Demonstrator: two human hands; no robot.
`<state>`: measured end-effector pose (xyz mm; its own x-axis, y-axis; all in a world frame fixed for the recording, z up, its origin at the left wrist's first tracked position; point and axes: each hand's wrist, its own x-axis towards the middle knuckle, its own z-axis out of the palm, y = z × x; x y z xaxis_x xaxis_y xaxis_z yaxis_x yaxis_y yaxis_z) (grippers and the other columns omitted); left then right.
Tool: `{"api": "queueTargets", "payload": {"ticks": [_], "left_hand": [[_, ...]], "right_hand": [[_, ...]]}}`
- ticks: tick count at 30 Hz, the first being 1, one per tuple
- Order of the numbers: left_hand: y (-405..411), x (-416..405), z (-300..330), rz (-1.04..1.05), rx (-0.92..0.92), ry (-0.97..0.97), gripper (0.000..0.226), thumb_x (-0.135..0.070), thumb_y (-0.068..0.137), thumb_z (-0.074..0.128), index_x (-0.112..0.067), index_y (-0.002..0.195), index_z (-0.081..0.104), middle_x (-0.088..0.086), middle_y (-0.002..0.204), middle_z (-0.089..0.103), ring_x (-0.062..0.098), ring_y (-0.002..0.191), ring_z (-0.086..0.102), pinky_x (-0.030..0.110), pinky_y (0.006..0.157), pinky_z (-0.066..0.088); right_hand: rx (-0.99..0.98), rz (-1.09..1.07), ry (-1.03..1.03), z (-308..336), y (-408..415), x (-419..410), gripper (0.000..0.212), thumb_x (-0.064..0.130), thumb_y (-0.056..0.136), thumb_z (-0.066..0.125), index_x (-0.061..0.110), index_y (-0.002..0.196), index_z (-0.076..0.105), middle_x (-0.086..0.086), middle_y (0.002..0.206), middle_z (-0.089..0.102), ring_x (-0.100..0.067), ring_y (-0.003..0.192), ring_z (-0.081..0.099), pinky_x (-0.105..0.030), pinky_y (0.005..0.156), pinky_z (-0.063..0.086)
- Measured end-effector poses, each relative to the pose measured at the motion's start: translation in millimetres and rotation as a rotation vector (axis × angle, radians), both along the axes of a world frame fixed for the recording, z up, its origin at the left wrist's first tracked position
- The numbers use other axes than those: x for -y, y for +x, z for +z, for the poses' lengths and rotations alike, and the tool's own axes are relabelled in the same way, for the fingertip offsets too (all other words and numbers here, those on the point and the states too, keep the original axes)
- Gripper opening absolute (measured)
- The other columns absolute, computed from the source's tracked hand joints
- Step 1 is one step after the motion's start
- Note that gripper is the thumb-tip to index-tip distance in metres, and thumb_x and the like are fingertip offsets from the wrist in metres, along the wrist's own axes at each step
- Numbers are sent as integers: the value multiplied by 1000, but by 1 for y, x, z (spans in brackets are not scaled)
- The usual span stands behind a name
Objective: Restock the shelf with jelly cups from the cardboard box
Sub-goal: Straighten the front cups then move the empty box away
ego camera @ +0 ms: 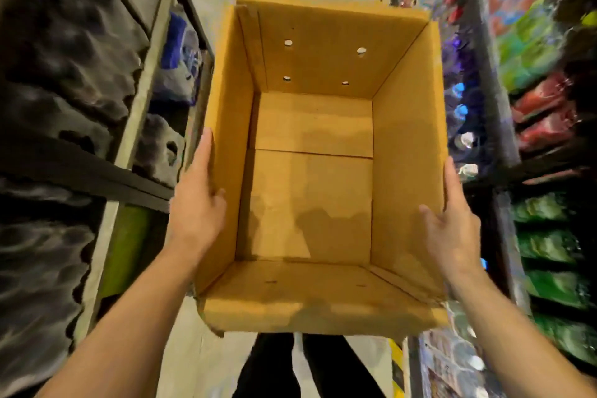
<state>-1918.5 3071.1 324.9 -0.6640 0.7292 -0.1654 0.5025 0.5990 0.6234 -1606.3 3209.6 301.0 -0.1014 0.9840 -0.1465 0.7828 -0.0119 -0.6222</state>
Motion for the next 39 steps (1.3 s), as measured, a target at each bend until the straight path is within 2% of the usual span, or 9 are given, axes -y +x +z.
{"api": "queueTargets", "payload": {"ticks": [3, 8, 13, 16, 22, 26, 31, 34, 39], "left_hand": [[-20, -25, -63, -17, 39, -12, 95, -1, 97, 56, -48, 156, -2, -8, 162, 23, 6, 136, 29, 46, 114, 33], [-31, -46, -180, 17, 110, -26, 93, 2, 96, 55, -48, 156, 5, -16, 158, 22, -1, 128, 23, 38, 112, 27], [-34, -47, -299, 20, 170, -78, 94, 3, 97, 53, -50, 155, 1, -11, 161, 23, 2, 126, 27, 43, 111, 32], [-29, -40, -357, 21, 214, -98, 95, 3, 97, 53, -51, 155, 1, -18, 156, 23, 3, 126, 27, 46, 112, 32], [-26, -31, -421, 37, 275, -129, 94, 3, 96, 53, -52, 154, 4, -28, 146, 18, -1, 126, 31, 47, 111, 35], [-23, -32, -445, 59, 260, -135, 91, 1, 97, 54, -51, 154, 5, -26, 150, 20, -24, 81, 36, 28, 85, 46], [-27, -36, -473, 19, 241, -145, 94, -1, 97, 56, -54, 153, 3, -20, 158, 21, 17, 142, 32, 53, 111, 35], [-28, -35, -485, -1, 197, -151, 96, -3, 96, 57, -55, 153, 1, -26, 152, 19, 22, 146, 30, 52, 112, 32], [-30, -35, -500, -8, 127, -133, 97, -4, 95, 60, -51, 155, 0, -25, 149, 21, 24, 144, 33, 51, 112, 34]], "right_hand": [[4, 2, 9, -64, -16, -23, 86, 5, 95, 64, 37, 159, 17, -9, 111, 70, -32, 78, 65, -30, 72, 43], [34, 18, 12, -184, -27, -42, 84, 8, 96, 62, 40, 158, 15, -31, 112, 64, -39, 77, 64, -46, 79, 53], [47, -3, -107, -299, -36, -46, 89, 9, 98, 59, 55, 153, 7, -22, 76, 59, -24, 61, 51, -45, 70, 52], [20, 21, -145, -355, -33, -44, 93, 8, 98, 58, 64, 148, 3, -26, 95, 65, -35, 86, 63, -57, 86, 53], [54, 35, -210, -409, -30, -29, 88, 8, 99, 58, 49, 156, 5, -28, 106, 63, -36, 90, 60, -47, 83, 47], [44, 40, -223, -434, -27, -29, 91, 7, 98, 60, 50, 156, 4, -24, 127, 61, -37, 94, 62, -48, 90, 50], [28, 12, -232, -455, -25, -32, 88, 8, 98, 58, 49, 156, 7, -20, 84, 64, -33, 74, 59, -39, 71, 48], [43, -13, -246, -463, -28, -33, 87, 8, 98, 59, 49, 156, 7, -15, 78, 61, -22, 68, 57, -36, 66, 44], [27, -57, -240, -471, -34, -33, 85, 7, 100, 57, 46, 157, 7, -14, 99, 60, -23, 81, 55, -39, 83, 48]]}}
